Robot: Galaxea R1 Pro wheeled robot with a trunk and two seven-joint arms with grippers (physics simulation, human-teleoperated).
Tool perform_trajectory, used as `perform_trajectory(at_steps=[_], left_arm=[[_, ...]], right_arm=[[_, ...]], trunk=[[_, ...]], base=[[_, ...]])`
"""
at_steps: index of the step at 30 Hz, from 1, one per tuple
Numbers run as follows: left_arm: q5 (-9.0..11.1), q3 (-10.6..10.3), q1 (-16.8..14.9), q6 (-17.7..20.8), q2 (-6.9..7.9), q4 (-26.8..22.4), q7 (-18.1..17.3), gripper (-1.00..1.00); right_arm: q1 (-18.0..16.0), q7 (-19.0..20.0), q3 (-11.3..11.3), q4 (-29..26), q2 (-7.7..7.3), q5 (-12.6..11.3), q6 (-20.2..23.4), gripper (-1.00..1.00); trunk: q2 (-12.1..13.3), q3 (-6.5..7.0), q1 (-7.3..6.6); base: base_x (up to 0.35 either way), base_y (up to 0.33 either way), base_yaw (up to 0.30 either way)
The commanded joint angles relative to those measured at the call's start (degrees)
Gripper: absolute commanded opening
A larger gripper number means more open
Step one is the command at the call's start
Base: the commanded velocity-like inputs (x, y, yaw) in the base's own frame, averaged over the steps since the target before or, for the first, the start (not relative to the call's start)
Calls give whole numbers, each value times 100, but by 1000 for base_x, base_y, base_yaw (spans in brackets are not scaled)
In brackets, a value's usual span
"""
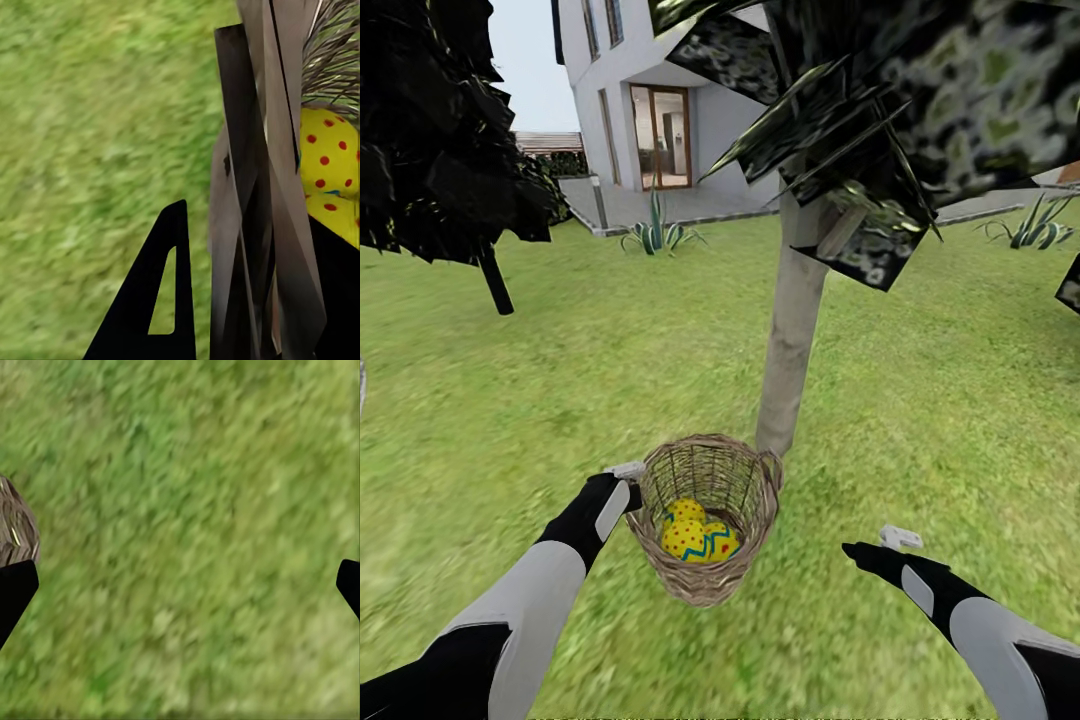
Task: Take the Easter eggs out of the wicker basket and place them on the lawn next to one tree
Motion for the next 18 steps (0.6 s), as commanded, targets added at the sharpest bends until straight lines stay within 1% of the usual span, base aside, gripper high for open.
perform_trajectory(at_steps=[1,5,9,11,13,18], left_arm=[[85,21,-4,0,-5,-13,40,-100],[85,21,-4,0,-5,-13,40,-100],[85,21,-4,0,-5,-9,40,-100],[85,21,-4,0,-5,-12,40,-100],[85,21,-4,0,-5,-13,40,-100],[85,21,-4,0,-5,-13,40,-100]], right_arm=[[-1,19,-10,-9,-3,-59,39,100],[-1,33,-11,-9,4,-59,32,100],[8,34,9,-7,22,-9,29,100],[8,43,8,-5,33,-18,-190,100],[8,38,8,-1,39,-11,-318,100],[16,28,8,0,40,-6,-338,100]], trunk=[[-44,-32,22],[-204,-127,109],[-365,-200,197],[-445,-236,241],[-525,-272,285],[-726,-393,395]], base=[[0,0,0],[0,0,0],[0,0,0],[0,0,0],[0,0,0],[0,0,14]])
